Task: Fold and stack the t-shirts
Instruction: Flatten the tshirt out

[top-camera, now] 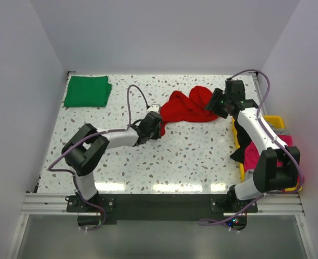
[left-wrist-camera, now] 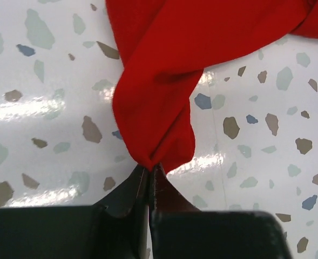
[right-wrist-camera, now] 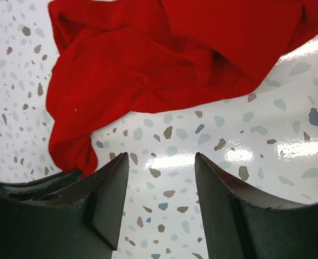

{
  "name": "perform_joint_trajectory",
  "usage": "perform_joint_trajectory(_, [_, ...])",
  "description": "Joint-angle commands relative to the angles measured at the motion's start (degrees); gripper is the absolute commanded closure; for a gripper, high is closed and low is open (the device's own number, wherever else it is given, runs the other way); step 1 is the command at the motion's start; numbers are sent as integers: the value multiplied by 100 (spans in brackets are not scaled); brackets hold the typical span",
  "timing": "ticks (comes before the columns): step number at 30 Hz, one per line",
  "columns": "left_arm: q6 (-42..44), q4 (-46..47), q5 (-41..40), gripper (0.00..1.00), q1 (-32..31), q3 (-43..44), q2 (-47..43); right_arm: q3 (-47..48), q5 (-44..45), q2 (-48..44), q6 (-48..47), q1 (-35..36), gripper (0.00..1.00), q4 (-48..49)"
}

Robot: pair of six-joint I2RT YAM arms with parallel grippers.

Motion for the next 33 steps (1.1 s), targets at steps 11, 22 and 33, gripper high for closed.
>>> perform_joint_trajectory(11, [-924, -1485, -652, 100, 1242, -1723, -3782, 773, 1585, 1257, -475, 1193, 44, 83])
perform_joint_trajectory(22, [-845, -1925, -644, 100, 1436, -2102, -4602, 1011, 2200, 1523, -369, 2431, 44, 39])
perform_joint_trajectory(33, [-854, -1828, -521, 100, 1436, -2172, -4575, 1134, 2684, 2146, -150, 2995, 45, 56])
